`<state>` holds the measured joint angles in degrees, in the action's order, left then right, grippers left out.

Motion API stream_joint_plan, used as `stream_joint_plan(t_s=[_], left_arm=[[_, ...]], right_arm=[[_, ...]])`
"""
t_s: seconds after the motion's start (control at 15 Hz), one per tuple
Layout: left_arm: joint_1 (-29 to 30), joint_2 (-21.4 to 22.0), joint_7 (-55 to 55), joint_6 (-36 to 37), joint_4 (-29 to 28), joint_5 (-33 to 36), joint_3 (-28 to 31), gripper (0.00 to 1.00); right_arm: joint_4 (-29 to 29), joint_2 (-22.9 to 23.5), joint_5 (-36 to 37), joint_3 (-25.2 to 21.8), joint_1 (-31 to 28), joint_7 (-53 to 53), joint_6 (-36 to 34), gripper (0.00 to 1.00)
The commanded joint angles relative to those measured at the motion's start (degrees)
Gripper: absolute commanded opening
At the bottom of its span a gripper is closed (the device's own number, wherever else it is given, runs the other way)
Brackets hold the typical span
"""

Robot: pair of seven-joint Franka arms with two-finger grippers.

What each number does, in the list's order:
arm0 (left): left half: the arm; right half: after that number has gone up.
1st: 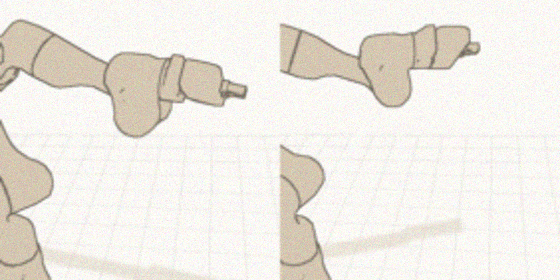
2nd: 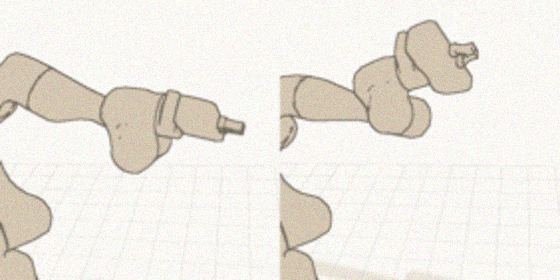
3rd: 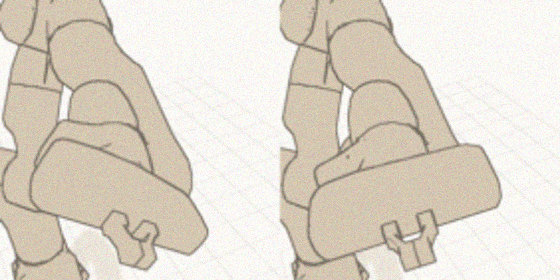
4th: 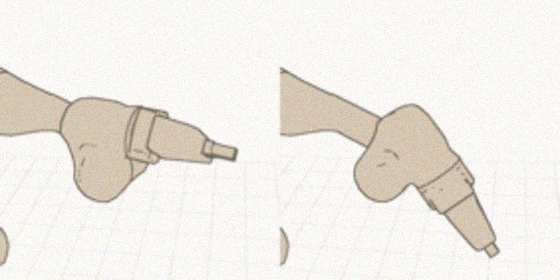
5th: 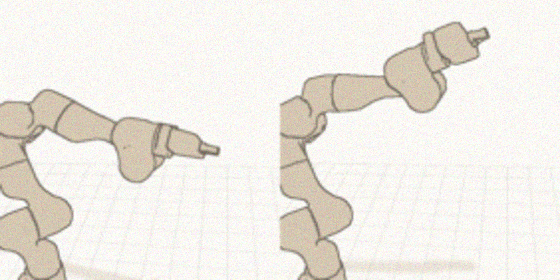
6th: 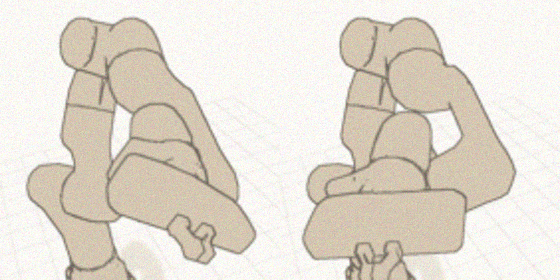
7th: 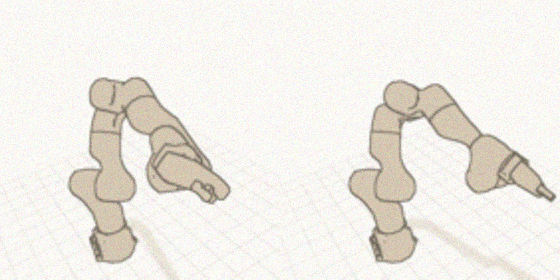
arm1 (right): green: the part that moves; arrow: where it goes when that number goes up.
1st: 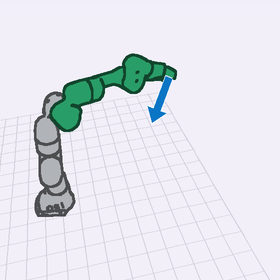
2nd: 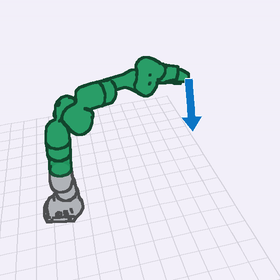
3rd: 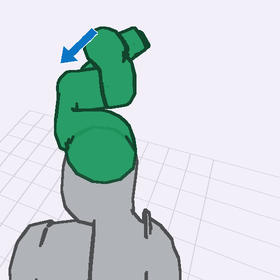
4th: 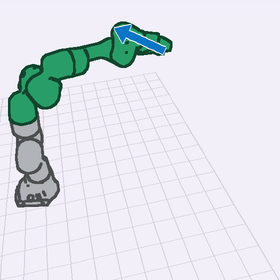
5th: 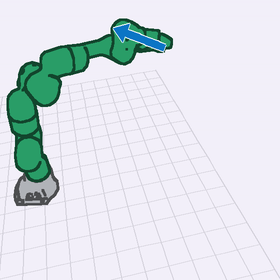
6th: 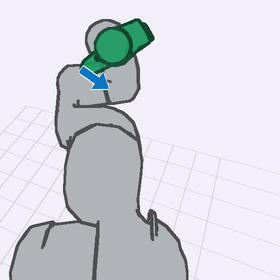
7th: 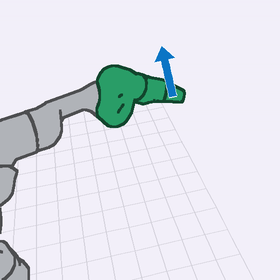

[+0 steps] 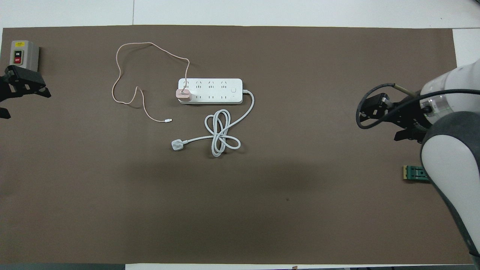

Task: Unplug charger and place it aside
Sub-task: 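Reach the left gripper to the charger while the right gripper reaches the strip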

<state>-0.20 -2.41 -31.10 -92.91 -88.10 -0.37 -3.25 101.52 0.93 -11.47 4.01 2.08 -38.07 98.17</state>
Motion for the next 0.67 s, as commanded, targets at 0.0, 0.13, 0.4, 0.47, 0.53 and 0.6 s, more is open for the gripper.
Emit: stream_joint_plan(t_s=[0.0, 0.13, 0.4, 0.47, 0.53, 0.6], left_arm=[[-0.7, -3.5, -9.9, -1.2, 1.3, -0.6, -0.6, 1.0], [-0.5, -6.4, -17.7, -2.2, 3.3, -0.5, -3.1, 1.0], [-0.8, -8.7, -32.9, -9.7, 3.2, -1.9, -3.7, 1.0], [-1.8, -9.4, -35.8, -10.3, 3.1, -2.2, -3.7, 1.0], [-1.7, -10.0, -38.0, -10.4, 3.3, -2.2, -3.7, 1.0], [-1.7, -10.2, -39.5, -10.9, 2.7, -2.1, -3.7, 1.0]], right_arm=[[-0.2, 4.4, -7.2, 0.0, 0.4, -9.1, 4.0, 1.0], [-0.2, 6.8, -11.6, -0.1, 2.5, -14.0, 7.3, 1.0], [-0.8, 11.9, -18.7, -0.1, 6.8, -26.7, 15.3, 1.0], [-3.0, 14.9, -21.4, -0.1, 7.6, -30.4, 16.3, 1.0], [-5.3, 17.6, -22.9, -0.1, 8.0, -32.1, 16.4, 1.0], [-7.9, 20.3, -24.2, -0.1, 8.7, -34.6, 16.5, 1.0]])
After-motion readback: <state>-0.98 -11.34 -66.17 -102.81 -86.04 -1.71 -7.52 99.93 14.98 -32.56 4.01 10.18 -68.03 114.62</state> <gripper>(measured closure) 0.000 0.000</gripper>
